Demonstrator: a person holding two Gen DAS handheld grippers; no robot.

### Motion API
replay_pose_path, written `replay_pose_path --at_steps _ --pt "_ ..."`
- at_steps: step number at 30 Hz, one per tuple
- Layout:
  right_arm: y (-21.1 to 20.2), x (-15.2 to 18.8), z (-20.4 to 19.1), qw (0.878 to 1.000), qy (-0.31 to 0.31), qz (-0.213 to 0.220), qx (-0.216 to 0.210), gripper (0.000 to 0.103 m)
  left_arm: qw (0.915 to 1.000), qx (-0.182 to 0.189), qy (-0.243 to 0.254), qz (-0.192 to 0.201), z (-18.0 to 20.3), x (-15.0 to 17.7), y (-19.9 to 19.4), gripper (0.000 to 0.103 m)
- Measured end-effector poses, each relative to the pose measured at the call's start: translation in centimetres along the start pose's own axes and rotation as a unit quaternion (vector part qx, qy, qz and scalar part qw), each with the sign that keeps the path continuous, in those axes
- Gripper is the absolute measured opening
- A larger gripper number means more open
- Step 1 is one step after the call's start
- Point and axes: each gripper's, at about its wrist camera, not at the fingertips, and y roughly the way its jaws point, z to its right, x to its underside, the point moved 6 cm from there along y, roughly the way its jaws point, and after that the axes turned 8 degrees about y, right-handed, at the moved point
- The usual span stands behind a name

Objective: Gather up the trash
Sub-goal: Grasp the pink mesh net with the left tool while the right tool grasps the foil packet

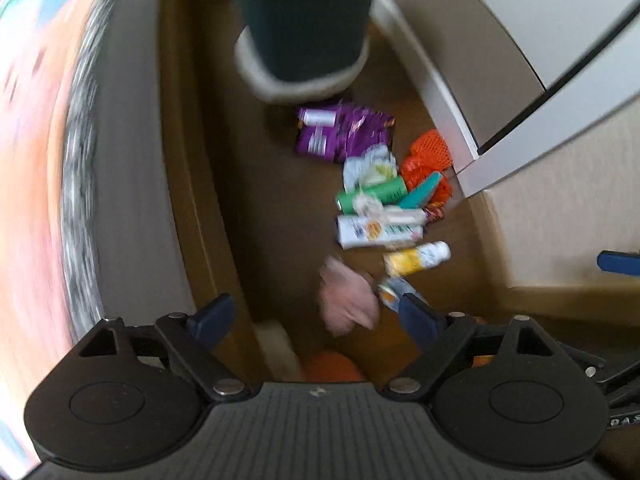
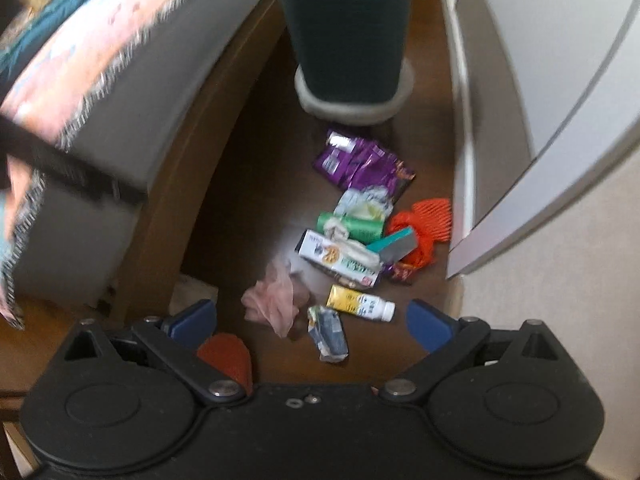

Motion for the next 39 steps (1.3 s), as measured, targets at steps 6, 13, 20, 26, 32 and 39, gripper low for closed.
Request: replay_pose_path --at_steps 6,13,20,26,32,39 --pt "6.9 -0.9 0.2 0.999 -0.036 -0.013 -0.009 0.101 0.9938 0.014 0.094 0.058 0.4 -7.0 5.1 0.09" --pt "18.3 0.1 1.8 0.998 -0.037 -0.044 -0.012 0.101 0.9994 0.023 0.025 -0.012 4.4 -4.4 20.6 0.09" --pt "31.0 5.0 3.2 0.993 -0.066 -0.096 -0.009 0.1 0.9936 0.019 -0.02 -0.109 5.2 2.6 35.6 0.09" --pt "38.4 8.1 4.1 0.989 -0.081 -0.121 -0.005 0.094 0.9834 0.037 -0.101 -0.146 4.7 6.2 43.5 0.09" --pt "41.9 10.1 4.2 0.985 -0.102 -0.142 0.006 0.056 0.9841 0.05 -0.083 -0.149 5.8 7.4 46.4 0.089" --pt "40.8 10.4 3.8 0.987 -0.09 -0.134 0.005 0.024 0.9801 0.059 -0.108 -0.156 4.8 7.9 46.6 0.044"
